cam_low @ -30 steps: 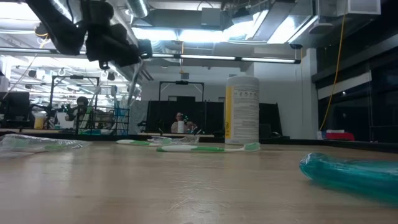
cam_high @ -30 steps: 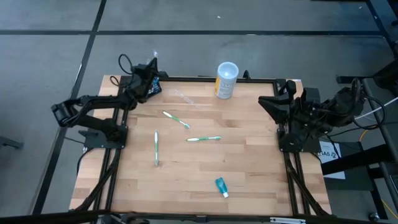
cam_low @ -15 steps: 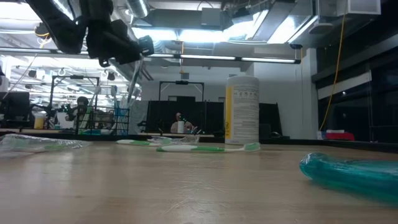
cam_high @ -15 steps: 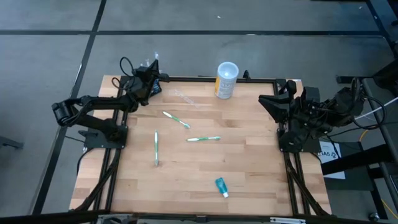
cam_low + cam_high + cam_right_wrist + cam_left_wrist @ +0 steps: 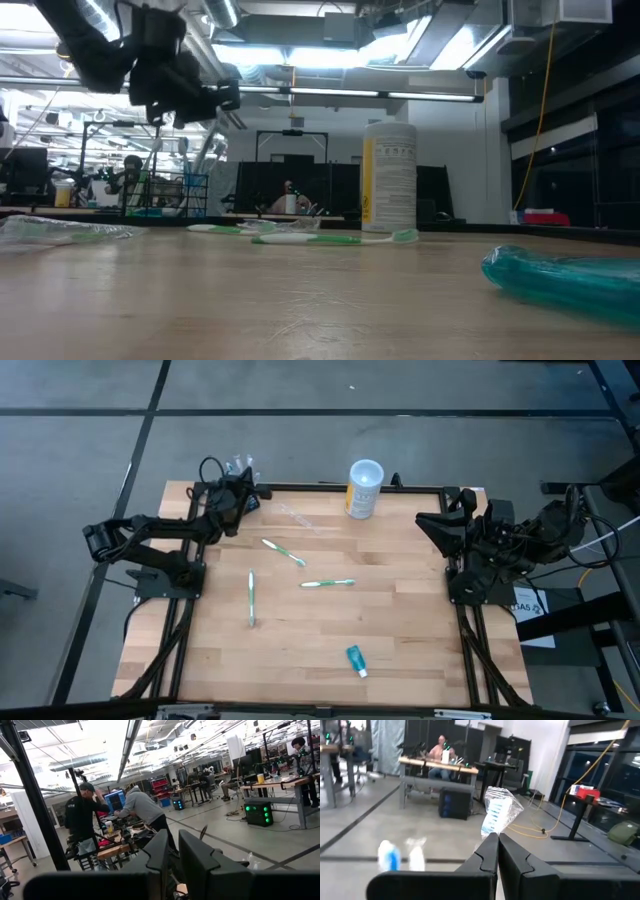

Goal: Pick & Place toothbrushing station
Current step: Put the blue toothbrush into the right section of the black organizer

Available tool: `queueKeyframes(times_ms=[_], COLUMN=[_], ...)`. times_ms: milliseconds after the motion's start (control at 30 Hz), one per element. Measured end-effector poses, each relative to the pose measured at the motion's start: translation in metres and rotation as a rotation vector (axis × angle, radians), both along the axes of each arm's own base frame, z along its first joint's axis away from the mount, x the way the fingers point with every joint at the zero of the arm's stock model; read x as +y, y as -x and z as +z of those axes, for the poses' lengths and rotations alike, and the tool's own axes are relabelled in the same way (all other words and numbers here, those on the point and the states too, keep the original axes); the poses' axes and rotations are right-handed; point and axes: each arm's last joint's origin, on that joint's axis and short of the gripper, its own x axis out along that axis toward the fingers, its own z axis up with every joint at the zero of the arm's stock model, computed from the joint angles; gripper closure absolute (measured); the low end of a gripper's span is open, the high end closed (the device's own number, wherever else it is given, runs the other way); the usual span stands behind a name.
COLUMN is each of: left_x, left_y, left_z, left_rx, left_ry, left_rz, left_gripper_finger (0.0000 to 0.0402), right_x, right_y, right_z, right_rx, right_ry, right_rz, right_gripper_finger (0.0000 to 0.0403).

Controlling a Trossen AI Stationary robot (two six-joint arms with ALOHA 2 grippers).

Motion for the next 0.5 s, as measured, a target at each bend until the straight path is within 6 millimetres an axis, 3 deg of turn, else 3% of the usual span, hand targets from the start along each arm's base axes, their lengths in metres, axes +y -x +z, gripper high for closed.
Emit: queueKeyframes(times_ms=[167,500], left_x=[-0.005,-0.011], left_y=[0.01,0.018], left_z=[-0.018,-0.032], left_rx=[-0.057,-0.136], left_ry=[0.042,0.075], left_rz=[0.043,0.031], left_gripper_finger=[0.04,0.04], right_x=[0.0,0.0], right_y=[0.0,0.0], right_z=[0.0,0.0], right_rx=[0.002,0.004], right_ry=[-0.003,-0.005], right_rz=[-0.008,-0.017], right_gripper_finger=[0.0353,0.0353])
